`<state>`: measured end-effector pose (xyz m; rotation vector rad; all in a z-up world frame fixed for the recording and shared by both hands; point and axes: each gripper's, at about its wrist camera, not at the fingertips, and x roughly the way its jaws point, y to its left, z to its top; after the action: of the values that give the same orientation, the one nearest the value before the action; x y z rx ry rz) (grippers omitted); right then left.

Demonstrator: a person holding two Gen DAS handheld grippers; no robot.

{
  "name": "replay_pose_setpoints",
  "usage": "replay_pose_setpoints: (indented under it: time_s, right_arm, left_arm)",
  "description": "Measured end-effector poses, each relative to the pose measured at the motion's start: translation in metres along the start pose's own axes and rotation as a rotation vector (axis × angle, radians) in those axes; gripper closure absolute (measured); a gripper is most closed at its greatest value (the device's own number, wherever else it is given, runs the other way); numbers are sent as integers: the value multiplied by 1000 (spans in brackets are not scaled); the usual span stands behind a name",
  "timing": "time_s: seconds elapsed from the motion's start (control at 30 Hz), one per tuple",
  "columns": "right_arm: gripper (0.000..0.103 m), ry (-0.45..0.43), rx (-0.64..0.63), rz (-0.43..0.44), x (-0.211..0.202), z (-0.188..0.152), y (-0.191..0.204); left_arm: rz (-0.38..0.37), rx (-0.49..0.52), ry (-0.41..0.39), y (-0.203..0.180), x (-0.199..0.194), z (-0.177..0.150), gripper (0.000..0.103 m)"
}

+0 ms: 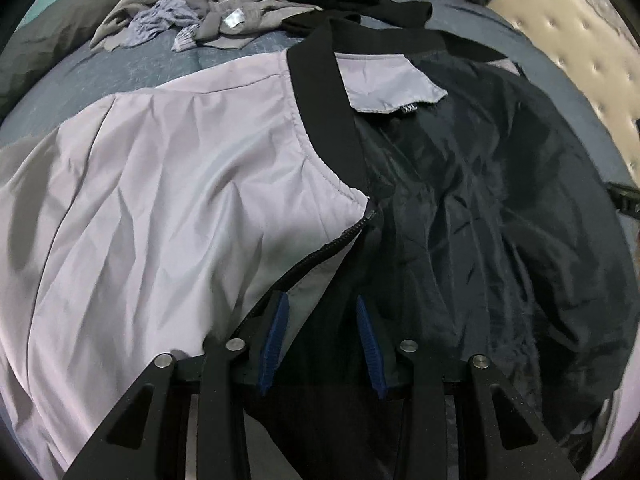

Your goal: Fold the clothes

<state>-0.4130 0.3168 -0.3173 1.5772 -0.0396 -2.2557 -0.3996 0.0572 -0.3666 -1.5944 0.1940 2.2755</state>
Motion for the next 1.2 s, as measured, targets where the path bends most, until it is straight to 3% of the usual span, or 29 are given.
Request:
replay_pose_setpoints:
  time_s: [0.03, 0.1, 0.3, 0.43, 0.63, 0.73, 0.8, 0.87, 0.93, 1.07, 1.2]
  right_arm:
    - [79, -2, -1, 2, -1, 0, 0]
    - [79, -10, -1, 9, -3, -1, 0]
    - [80, -31, -11, 20, -6, 0, 2]
    - [100, -55, -10, 30, -9, 2, 2]
    - [102, -81, 24, 46, -18, 6, -4]
    - [102, -49, 36, 33, -13, 9, -6]
    - [98, -52, 69, 19, -12, 11, -8]
    - [74, -55, 105, 7, -10, 13, -10]
    - [63, -54, 138, 14, -9, 13, -13]
    - [63, -47, 157, 22, -4, 15, -16]
    - [63, -41, 177, 20, 4, 15, -20]
  left_arm:
    - [1, 5, -2, 0, 1, 0, 93]
    - [3, 10, -10, -1, 1, 0, 101]
    - [-18, -7, -51, 2, -9, 0, 102]
    - [-57, -47, -98, 8, -26, 4, 102]
    - [-114, -125, -161, 16, -49, 6, 103]
    - [-134, -154, -181, 17, -54, 12, 103]
    - [-150, -175, -185, 17, -54, 18, 103]
    - [-169, -200, -190, 19, -54, 26, 103]
    - [-193, -230, -201, 21, -54, 30, 103]
    - [-255, -266, -237, 23, -56, 34, 103]
    - [-226, -277, -227, 27, -55, 30, 102]
